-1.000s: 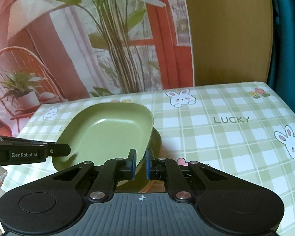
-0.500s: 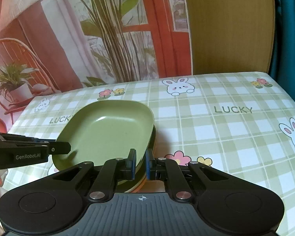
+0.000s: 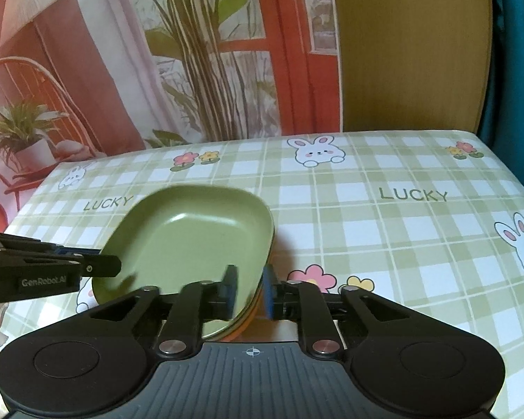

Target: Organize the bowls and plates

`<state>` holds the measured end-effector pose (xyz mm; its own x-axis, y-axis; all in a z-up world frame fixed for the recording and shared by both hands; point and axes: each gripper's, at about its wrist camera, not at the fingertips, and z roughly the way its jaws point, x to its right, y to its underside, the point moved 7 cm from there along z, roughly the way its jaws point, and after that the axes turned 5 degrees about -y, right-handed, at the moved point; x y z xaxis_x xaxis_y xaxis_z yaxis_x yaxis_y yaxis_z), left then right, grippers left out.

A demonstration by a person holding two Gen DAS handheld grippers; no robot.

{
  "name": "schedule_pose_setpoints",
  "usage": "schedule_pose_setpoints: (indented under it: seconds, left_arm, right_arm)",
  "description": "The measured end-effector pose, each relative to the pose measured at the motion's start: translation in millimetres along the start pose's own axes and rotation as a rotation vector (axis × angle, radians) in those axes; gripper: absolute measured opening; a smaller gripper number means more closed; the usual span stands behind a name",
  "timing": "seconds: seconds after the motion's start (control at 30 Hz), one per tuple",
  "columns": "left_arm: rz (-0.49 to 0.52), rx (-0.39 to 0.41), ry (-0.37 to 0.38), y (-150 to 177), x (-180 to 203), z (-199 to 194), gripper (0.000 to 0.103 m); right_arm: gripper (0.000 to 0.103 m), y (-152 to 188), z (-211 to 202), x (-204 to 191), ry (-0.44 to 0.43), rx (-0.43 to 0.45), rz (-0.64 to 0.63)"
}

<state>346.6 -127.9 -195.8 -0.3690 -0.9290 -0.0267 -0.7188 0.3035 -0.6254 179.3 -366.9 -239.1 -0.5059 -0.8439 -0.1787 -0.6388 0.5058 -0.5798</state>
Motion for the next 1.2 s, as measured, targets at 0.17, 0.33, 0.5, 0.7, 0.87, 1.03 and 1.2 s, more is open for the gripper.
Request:
schedule_pose_setpoints:
  seconds: [0.17,0.33,0.5,0.7,0.87,1.03,1.2]
  left_arm:
    - [-0.016,-0.013,-0.005,1,-2,5,0.013]
    - [-0.036,-0.014,-0.006,4,-5,9,0.02]
    - [-0.063,-0.017,-0.005,2,-9,5,0.021]
    - [-0.085,0.017,-0.002,-2,-13,-20,0.021]
    - [-0.087,0.04,-0.026,0,-17,-49,0.021]
    - [-0.082,0.079,-0.039,6,-17,-83,0.021]
    - [-0.099,0.094,-0.063,17,-17,-107,0.021]
  right_arm:
    - [0.018,0,1,5,0.007,-0.008,0.007]
    - [0.018,7,5,8,0.006,-0.033,0.024]
    - [0.018,7,5,7,0.008,-0.034,0.028]
    - [0.018,3,-5,4,-0.014,0.003,0.037]
    - [0.018,0,-23,-6,-0.028,0.033,0.027]
    - [0.019,-1,-43,-18,-0.042,0.058,0.016]
    - [0.019,-2,-63,-30,-0.049,0.084,-0.007]
